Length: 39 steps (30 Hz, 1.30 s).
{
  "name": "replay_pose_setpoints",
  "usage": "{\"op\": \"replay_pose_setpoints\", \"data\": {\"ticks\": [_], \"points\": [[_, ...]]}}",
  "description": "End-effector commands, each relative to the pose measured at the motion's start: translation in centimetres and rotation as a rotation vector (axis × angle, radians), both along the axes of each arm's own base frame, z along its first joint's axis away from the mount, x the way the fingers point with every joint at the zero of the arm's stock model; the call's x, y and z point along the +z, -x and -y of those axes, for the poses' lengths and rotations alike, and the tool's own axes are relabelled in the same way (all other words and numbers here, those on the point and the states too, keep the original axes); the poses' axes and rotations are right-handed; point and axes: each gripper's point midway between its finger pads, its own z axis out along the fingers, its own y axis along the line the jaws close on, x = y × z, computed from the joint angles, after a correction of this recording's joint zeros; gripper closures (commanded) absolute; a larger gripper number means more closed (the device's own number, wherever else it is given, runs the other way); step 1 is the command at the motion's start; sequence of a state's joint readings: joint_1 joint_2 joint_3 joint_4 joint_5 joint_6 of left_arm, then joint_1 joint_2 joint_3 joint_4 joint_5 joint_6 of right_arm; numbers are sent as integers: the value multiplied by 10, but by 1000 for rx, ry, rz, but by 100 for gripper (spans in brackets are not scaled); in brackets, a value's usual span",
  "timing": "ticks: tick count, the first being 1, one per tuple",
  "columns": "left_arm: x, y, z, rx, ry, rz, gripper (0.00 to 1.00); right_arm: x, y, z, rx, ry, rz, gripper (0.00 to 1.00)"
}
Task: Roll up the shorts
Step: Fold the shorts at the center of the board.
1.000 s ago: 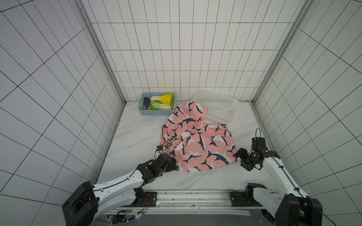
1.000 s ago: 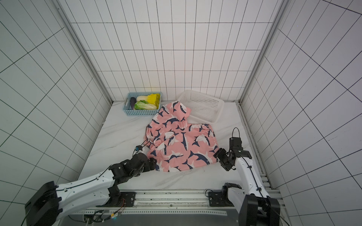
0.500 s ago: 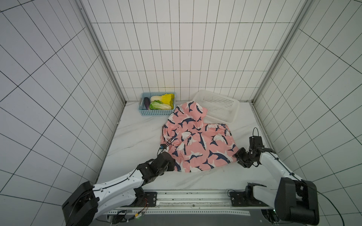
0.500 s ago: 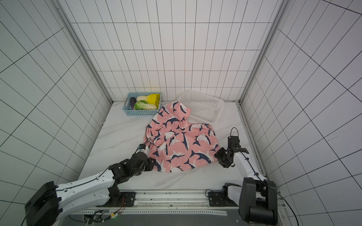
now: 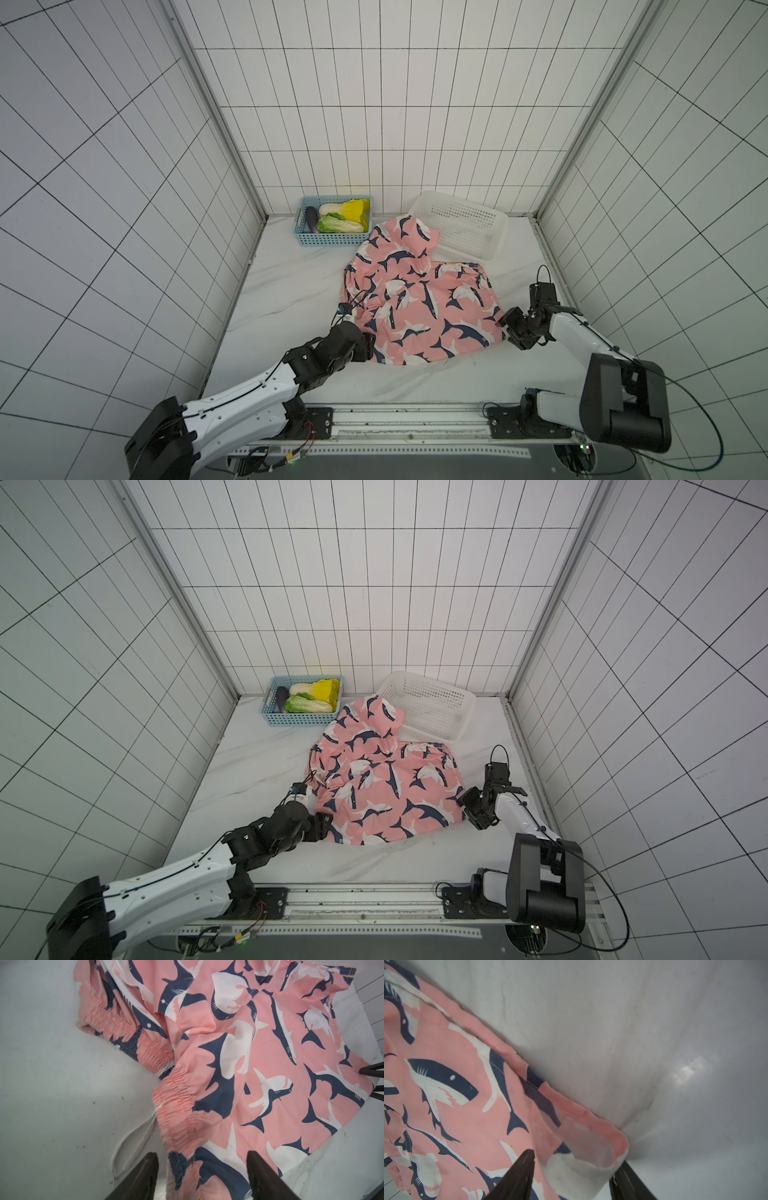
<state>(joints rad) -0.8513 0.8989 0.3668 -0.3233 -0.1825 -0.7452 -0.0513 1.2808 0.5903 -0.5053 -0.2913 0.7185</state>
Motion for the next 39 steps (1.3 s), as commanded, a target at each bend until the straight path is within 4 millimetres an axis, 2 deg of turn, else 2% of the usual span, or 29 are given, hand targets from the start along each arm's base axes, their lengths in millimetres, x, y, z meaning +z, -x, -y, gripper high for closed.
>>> {"op": "replay_pose_setpoints", "data": {"ticks": [1, 4, 7, 9, 11, 13, 14, 15, 17, 19, 23, 26, 27, 28, 32, 34, 37, 39], "points": [[-5, 0, 7, -15, 31, 1, 17, -6, 2, 8, 0, 37, -21, 41], [-12, 4, 13, -52, 55, -5, 17, -9, 3, 6, 2, 26, -23, 41], [-20, 12, 18, -88, 81, -35, 24, -13, 2, 4, 3, 15, -30, 45], [-26, 16, 20, -103, 91, -58, 32, -13, 0, 3, 5, 7, -26, 52], [-23, 18, 23, -120, 105, -57, 54, -11, -4, 1, 10, -7, -19, 67], [-11, 14, 22, -111, 99, -34, 86, -6, -10, -2, 18, -23, -3, 95], [2, 9, 20, -94, 91, -9, 97, -1, -13, -4, 23, -36, 10, 100], [16, 4, 18, -77, 83, 20, 100, 6, -18, -6, 26, -49, 28, 100], [53, -9, 12, -48, 66, 119, 100, 27, -30, -10, 34, -69, 85, 100], [98, -23, 1, -6, 43, 216, 100, 62, -45, -10, 38, -69, 175, 100], [165, -53, -23, 39, 81, 242, 100, 147, -76, -10, 17, -79, 378, 100], [225, -76, -39, 56, 125, 279, 100, 231, -92, -2, -40, -64, 581, 100], [242, -81, -43, 59, 130, 295, 100, 251, -93, -1, -50, -69, 626, 100], [265, -84, -44, 55, 140, 318, 100, 282, -95, -1, -52, -72, 696, 100], [349, -77, -37, -31, 202, 447, 100, 389, -86, -3, -39, -83, 936, 100], [376, -66, -33, -76, 241, 494, 100, 435, -73, 1, -49, -69, 1048, 100], [401, -48, -29, -128, 299, 534, 100, 496, -49, 5, -61, -38, 1203, 100], [403, -43, -27, -146, 320, 521, 100, 520, -41, 3, -52, -41, 1261, 100]]}}
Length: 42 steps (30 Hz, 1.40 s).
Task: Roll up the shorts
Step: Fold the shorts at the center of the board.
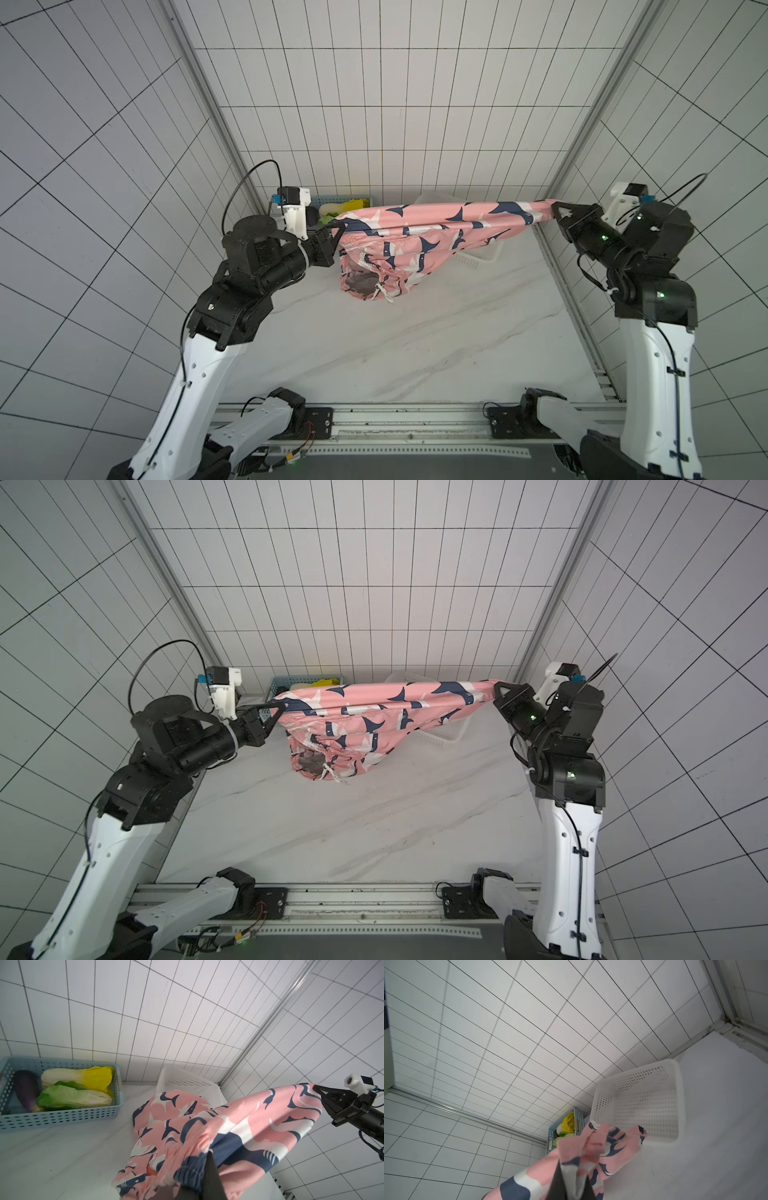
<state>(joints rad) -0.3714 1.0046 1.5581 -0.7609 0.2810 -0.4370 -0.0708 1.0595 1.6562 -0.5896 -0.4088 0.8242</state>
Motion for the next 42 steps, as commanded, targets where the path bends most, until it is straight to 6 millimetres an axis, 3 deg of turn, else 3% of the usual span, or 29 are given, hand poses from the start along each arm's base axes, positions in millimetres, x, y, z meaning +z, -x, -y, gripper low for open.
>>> {"op": "replay_pose_setpoints", "data": {"ticks": [1, 3, 6, 9, 14, 19, 21, 22, 25, 29, 35, 42], "points": [[-5, 13, 2, -54, -17, -45, 100, 39, 15, 13, -69, -5, 93, 100], [-15, 10, -1, -35, -31, -80, 100, 40, 11, 9, -46, -19, 90, 100], [-31, 1, -6, 1, -44, -122, 100, 24, 2, 7, -27, -49, 56, 100], [-59, -15, -14, 44, -67, -221, 100, -5, -13, 8, -29, -64, -16, 100], [-119, -46, -22, 106, -57, -318, 100, -71, -47, 3, 9, -72, -171, 100], [-156, -70, -16, 63, 34, -342, 98, -145, -69, -9, 35, -65, -328, 100], [-180, -79, -18, 88, 21, -387, 70, -170, -73, -12, 31, -56, -370, 100], [-194, -83, -20, 108, 8, -417, 50, -184, -75, -16, 40, -55, -399, 100], [-223, -80, -21, 110, -3, -499, 27, -215, -78, -23, 58, -57, -469, 100], [-249, -62, -19, 121, 84, -513, 20, -231, -83, -23, 50, -43, -492, 100], [-262, -39, 11, 58, 227, -448, 15, -244, -89, -25, 53, -42, -531, 100], [-285, -76, 35, 40, 305, -492, 17, -263, -84, -27, 73, -3, -558, 100]]}}
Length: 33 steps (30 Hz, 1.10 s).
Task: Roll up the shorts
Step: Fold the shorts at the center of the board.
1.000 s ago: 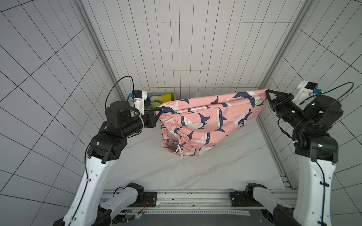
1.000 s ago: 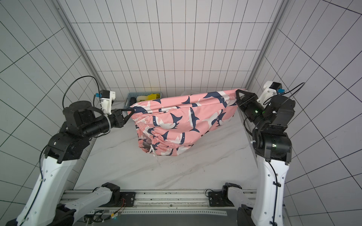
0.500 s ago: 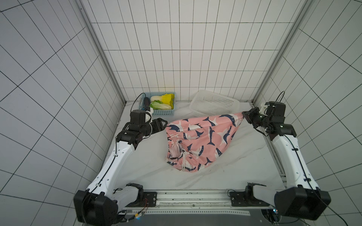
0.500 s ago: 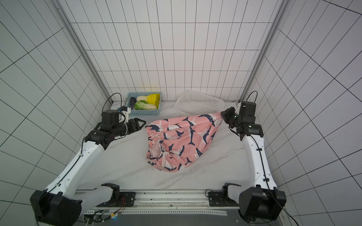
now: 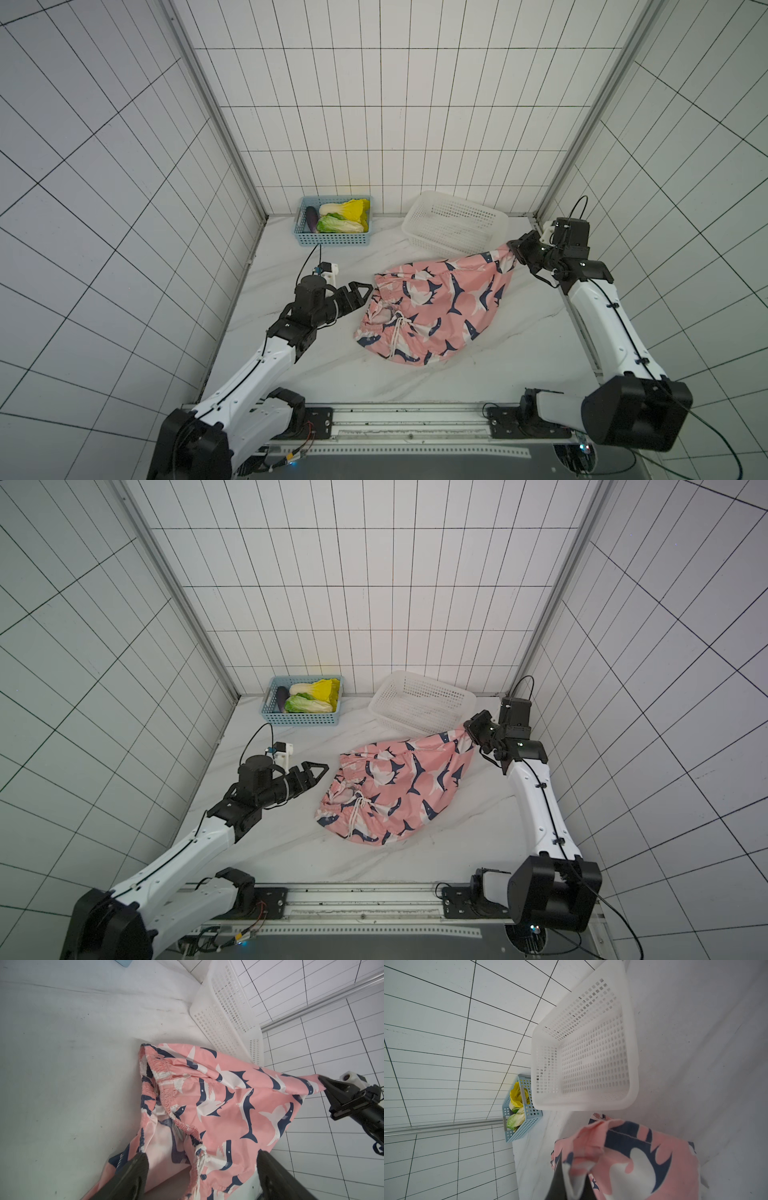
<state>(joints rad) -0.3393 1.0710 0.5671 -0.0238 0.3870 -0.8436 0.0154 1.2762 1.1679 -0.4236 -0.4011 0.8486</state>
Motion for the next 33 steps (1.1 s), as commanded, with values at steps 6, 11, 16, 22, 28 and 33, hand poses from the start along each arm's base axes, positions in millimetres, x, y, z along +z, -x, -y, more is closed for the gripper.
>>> {"op": "replay_pose_setpoints", "data": {"ticks": [6, 11, 16, 22, 28, 33], "points": [[3, -62, 38, -31, 149, 20, 28, -21, 2, -2, 9, 29, -26, 100], [-26, -76, 49, -26, 175, -41, 23, -22, 0, -1, 6, 40, -27, 100], [-46, -76, 62, -46, 177, -88, 26, -26, -1, -1, 6, 40, -37, 100], [-66, -66, 69, -41, 135, -134, 31, -27, -3, -1, 6, 45, -41, 100], [-77, -55, 63, -13, 108, -156, 28, -28, -4, 0, 3, 45, -45, 100], [-74, -45, 55, 6, 100, -148, 30, -30, -5, -1, 4, 41, -49, 100]]}}
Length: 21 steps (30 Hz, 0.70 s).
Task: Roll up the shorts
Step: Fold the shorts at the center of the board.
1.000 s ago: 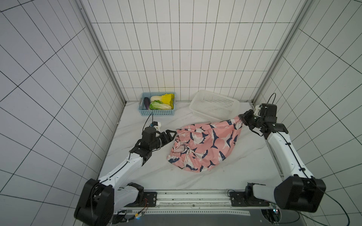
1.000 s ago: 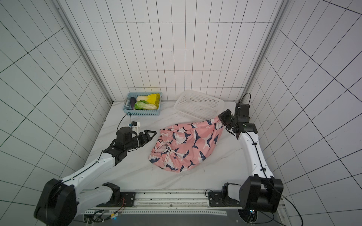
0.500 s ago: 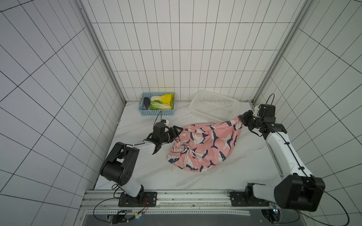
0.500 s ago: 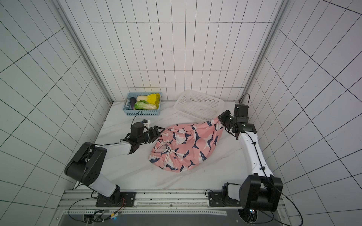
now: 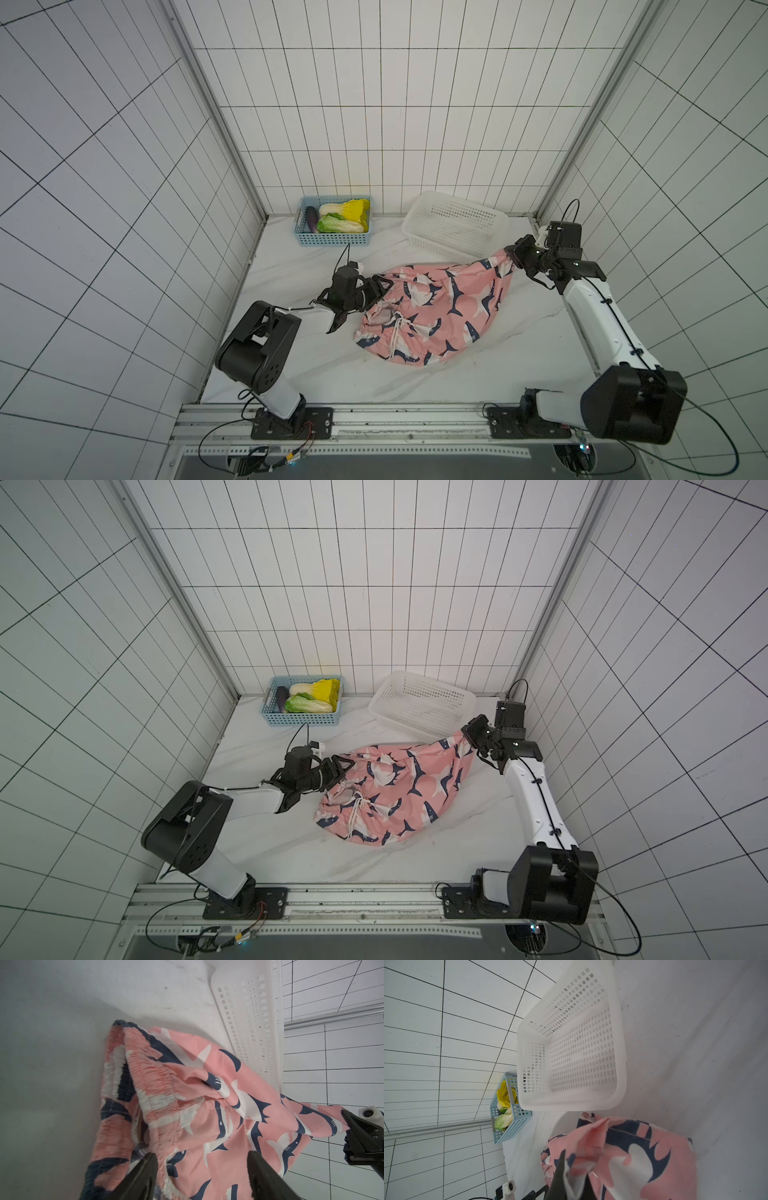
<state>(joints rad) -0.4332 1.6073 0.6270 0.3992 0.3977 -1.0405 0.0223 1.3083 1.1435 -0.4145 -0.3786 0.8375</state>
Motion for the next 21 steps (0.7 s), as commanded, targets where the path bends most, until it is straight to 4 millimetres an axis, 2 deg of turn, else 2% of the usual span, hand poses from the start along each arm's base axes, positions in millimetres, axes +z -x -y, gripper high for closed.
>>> {"op": "replay_pose_setpoints", "data": {"ticks": [1, 5, 11, 14, 18, 21], "points": [[10, 4, -4, 19, -7, 32, 31, -8, -1, -2, 9, 17, -8, 100], [6, 6, 2, -4, -31, 29, 33, -10, -1, -2, 8, 23, -6, 100], [-9, -4, 15, -23, -20, -15, 31, -7, -2, -3, 13, 13, -2, 100], [-9, -8, 17, -22, -28, -8, 29, -4, -2, -3, 12, 16, 7, 100], [-8, -8, 12, -2, -53, -15, 38, -4, -1, -2, 10, 20, 9, 100], [-8, -3, 5, 18, -76, -13, 37, -5, -1, -2, 9, 19, 6, 100]]}}
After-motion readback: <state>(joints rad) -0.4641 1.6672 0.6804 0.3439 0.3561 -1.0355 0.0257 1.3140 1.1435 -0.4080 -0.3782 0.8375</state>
